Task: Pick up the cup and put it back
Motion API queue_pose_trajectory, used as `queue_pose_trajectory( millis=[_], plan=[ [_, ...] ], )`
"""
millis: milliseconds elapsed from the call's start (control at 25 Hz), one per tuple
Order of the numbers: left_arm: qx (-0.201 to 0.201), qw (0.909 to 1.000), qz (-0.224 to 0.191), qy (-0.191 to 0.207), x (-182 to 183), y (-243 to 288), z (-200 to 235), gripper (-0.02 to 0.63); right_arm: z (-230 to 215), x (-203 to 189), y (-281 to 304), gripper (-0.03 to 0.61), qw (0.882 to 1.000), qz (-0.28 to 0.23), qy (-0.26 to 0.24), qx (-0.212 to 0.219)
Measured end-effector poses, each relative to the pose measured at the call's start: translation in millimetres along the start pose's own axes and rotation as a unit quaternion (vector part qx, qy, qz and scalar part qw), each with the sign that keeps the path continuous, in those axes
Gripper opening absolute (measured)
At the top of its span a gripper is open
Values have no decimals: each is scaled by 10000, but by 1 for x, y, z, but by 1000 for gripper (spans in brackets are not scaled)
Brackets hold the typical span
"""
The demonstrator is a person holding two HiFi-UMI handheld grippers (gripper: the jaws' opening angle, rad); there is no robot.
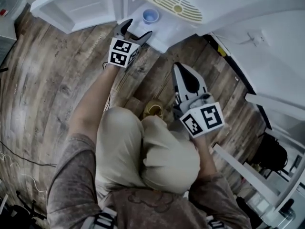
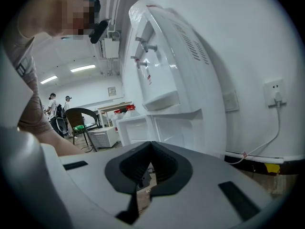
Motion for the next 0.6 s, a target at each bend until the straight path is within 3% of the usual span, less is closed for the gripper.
queue_pose_trajectory(
  millis=[240,600],
  plan=[
    [67,9995,177,252,-18,36,15,382,-1,-3,7,2,10000,-1,50,57],
    [294,9986,384,234,-35,82,24,379,-13,-19,5,2,9994,57,332,-33]
  ],
)
Point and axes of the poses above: the fingertips, and each gripper's own axes: y forward along the fingers, z to its left, x out of its top, the point moved 2 cm from there along -y, backward along the fingers, and after that the axes turned 8 degrees about -y, right-handed, at the moved point
